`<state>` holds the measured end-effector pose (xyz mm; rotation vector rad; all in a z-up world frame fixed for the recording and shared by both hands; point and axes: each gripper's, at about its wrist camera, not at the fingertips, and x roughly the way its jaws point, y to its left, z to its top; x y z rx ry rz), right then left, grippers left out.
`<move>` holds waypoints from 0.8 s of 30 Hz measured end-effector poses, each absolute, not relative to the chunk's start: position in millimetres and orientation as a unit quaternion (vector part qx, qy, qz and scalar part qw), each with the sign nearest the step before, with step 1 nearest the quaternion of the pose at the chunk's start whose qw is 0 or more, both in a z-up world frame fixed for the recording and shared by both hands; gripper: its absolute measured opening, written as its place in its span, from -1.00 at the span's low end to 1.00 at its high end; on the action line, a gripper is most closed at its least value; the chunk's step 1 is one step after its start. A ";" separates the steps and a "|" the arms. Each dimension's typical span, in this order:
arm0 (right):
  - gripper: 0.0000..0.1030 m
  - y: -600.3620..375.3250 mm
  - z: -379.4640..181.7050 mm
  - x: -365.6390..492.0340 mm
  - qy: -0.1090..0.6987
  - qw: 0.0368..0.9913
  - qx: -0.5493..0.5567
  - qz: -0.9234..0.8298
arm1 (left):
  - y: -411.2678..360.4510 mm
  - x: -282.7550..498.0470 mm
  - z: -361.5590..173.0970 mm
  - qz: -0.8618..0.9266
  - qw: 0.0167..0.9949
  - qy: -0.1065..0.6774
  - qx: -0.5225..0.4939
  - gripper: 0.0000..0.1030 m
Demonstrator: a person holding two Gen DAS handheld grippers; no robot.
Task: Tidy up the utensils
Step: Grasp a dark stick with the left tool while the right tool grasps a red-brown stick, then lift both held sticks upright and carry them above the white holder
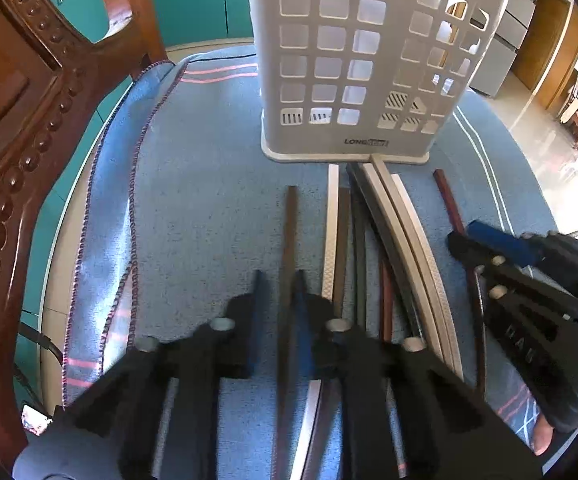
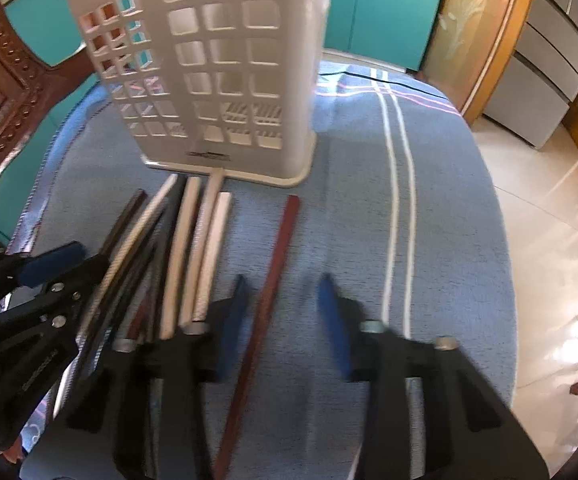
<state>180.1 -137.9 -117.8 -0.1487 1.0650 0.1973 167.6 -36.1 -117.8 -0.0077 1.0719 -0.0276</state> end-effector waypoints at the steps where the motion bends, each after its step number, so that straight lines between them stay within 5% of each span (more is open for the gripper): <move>1: -0.80 -138.6 -117.9 179.8 0.505 0.855 -0.066 0.097 | -30.7 173.0 -119.2 -0.015 0.860 0.510 -0.008 -0.86; 10: -0.87 -151.4 -69.3 161.9 0.446 0.882 -0.019 0.150 | -13.9 152.3 -74.3 -0.047 0.898 0.436 -0.036 -0.87; 24: -0.87 -205.7 72.2 99.9 0.278 0.933 0.071 0.217 | 11.3 96.5 86.7 -0.081 0.969 0.222 -0.078 -0.87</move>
